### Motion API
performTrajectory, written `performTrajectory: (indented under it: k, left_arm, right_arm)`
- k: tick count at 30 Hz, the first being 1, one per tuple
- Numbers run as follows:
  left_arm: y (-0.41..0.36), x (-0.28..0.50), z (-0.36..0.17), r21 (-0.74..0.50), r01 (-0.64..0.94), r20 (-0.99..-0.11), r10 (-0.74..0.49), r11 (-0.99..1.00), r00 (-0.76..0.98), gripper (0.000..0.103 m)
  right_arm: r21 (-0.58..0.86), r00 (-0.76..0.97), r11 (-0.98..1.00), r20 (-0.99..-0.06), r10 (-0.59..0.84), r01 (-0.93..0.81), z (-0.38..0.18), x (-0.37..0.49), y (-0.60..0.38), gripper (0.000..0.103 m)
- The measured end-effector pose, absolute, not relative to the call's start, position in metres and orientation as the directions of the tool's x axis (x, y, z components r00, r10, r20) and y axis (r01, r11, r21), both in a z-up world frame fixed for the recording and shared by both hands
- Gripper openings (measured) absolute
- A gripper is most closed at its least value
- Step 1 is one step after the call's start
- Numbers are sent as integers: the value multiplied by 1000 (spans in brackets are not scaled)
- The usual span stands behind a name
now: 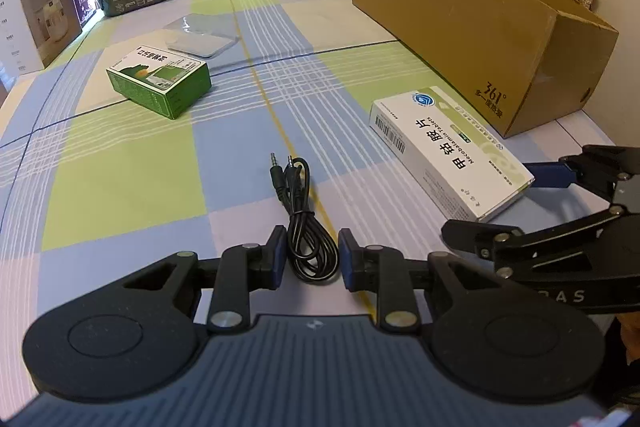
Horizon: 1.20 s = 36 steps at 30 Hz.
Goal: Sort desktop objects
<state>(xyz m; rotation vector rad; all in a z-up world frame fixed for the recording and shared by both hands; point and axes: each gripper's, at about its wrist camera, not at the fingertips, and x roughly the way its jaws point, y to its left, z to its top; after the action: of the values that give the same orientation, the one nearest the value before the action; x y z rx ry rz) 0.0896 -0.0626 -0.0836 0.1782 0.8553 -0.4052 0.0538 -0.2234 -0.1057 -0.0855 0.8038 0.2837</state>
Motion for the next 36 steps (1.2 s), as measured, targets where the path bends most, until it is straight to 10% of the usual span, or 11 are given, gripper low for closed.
performTrajectory:
  k: [36]
  left_arm:
    - [-62, 74, -79, 1, 371, -712, -260, 929, 652, 21]
  right_arm:
    - [0, 676, 967, -715, 178, -255, -110, 87, -219, 78]
